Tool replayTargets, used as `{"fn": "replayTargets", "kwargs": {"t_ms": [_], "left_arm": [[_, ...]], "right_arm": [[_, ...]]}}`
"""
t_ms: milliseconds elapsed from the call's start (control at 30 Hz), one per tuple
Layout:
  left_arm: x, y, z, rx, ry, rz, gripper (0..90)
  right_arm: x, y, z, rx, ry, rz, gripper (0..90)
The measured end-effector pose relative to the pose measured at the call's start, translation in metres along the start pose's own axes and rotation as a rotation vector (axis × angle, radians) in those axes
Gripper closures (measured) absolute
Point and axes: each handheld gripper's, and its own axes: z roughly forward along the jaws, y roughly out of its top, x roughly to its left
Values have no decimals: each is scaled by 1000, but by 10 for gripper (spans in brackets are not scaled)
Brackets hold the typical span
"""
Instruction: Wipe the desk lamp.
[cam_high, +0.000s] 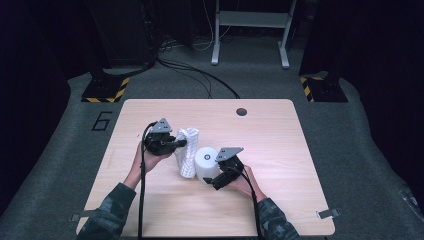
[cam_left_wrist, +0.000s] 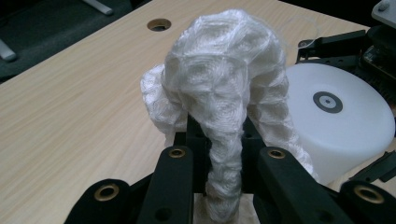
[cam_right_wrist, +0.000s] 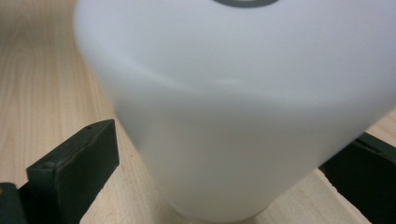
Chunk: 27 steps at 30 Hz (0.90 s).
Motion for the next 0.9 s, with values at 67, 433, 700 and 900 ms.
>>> {"fn": "replayTargets", "kwargs": {"t_ms": [67,433,700,900], "left_arm": [[1,-1,-8,-8,9,4,808],[14,-18,-53,-46,105,-49,805],[29,-46,-63,59,183,-93,802],[40,-72,-55,180,241,-101,795]], "right_arm": [[0,0,-3,6,9,-6,0],[-7,-11,-50,-48,-72,59,0],[-20,-37,-94,-77,-196,170,0],[-27,-64,-113,-38,-310,257,0]]}}
